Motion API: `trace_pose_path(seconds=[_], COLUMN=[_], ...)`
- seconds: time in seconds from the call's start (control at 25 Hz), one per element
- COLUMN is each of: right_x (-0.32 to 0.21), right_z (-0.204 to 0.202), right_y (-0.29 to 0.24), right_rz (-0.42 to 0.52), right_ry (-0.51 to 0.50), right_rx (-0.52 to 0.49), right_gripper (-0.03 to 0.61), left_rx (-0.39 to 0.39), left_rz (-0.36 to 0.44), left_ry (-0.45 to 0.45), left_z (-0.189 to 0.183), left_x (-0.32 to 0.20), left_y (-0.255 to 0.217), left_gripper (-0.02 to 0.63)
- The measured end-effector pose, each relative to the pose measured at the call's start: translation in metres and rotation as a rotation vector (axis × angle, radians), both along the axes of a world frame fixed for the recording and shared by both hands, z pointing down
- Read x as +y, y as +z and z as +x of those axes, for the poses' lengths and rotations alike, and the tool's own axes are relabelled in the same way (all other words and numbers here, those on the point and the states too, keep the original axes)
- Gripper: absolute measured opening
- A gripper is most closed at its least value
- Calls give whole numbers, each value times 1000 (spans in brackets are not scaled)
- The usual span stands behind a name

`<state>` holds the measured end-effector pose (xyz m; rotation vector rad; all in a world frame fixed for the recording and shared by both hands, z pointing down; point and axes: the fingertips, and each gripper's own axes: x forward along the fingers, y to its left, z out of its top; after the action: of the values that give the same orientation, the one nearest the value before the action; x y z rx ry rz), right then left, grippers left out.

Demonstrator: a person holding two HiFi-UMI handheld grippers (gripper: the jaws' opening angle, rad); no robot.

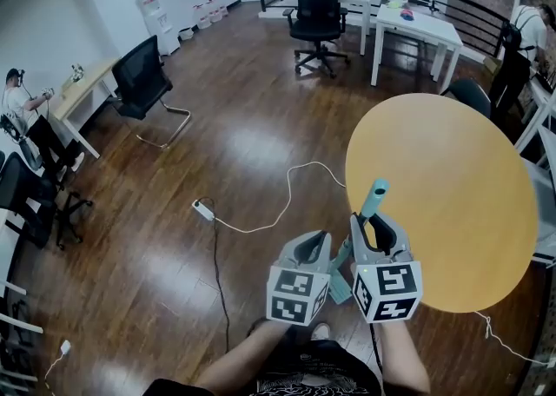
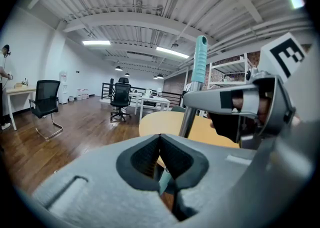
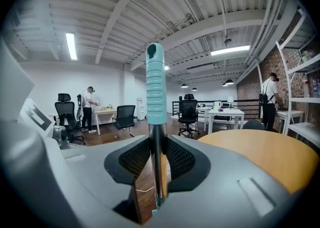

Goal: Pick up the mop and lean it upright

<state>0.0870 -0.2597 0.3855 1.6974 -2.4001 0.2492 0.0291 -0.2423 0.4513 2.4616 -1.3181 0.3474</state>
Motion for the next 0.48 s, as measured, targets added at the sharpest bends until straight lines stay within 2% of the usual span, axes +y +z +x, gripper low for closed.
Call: trace_pose_path(seconds=[0.48], right_x=[3], right_z=[-4], right_y=[18], right_rz=[-28], right_ry=[4], right_rx=[16], right_gripper=[101], left_rx=[-17], left_rz=[3], left_ry=[9], left_z=[-3], left_x=[2], left_y=[4], left_gripper=[3])
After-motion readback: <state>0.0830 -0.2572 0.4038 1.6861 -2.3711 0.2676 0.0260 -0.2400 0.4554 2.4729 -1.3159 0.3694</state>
